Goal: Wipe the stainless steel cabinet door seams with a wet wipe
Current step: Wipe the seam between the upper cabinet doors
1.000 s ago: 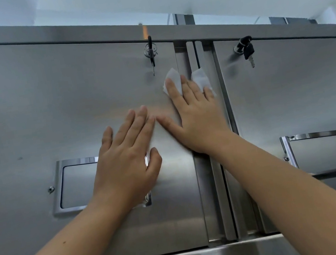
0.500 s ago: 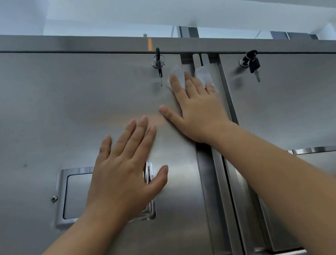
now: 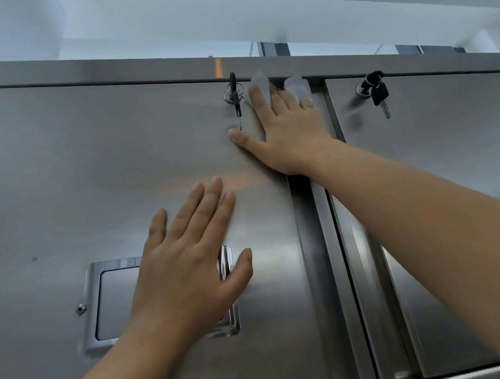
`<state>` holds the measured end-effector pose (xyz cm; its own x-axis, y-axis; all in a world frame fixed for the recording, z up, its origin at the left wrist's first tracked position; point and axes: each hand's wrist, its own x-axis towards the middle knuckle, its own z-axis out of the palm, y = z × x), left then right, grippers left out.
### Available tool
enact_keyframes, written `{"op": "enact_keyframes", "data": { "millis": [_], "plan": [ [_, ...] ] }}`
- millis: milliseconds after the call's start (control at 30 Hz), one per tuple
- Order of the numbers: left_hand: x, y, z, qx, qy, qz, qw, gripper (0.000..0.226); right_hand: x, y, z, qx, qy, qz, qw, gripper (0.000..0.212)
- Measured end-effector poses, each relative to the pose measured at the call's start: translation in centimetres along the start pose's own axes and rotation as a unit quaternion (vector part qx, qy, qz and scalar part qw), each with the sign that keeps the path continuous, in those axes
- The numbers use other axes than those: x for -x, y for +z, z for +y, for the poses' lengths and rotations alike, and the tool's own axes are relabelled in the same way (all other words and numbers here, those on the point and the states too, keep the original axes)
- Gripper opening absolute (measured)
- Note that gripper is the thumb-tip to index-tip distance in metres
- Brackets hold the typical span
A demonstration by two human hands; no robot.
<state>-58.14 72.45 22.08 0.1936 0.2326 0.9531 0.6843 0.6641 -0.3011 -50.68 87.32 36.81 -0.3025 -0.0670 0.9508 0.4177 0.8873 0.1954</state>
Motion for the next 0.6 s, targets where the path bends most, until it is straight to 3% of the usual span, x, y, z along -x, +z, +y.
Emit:
{"op": "enact_keyframes", "data": {
  "millis": [333, 600],
  "plan": [
    [0.0, -0.1, 0.1, 0.001, 0.000, 0.001, 1.000, 0.066, 4.7, 1.8, -0.8, -0.010, -0.013, 0.034, 0.999, 0.078],
    [-0.1, -0.1, 0.1, -0.005, 0.004, 0.011, 1.000, 0.065, 0.0, -0.1, -0.4, -0.006, 0.013, -0.004, 1.000, 0.080]
  ]
}}
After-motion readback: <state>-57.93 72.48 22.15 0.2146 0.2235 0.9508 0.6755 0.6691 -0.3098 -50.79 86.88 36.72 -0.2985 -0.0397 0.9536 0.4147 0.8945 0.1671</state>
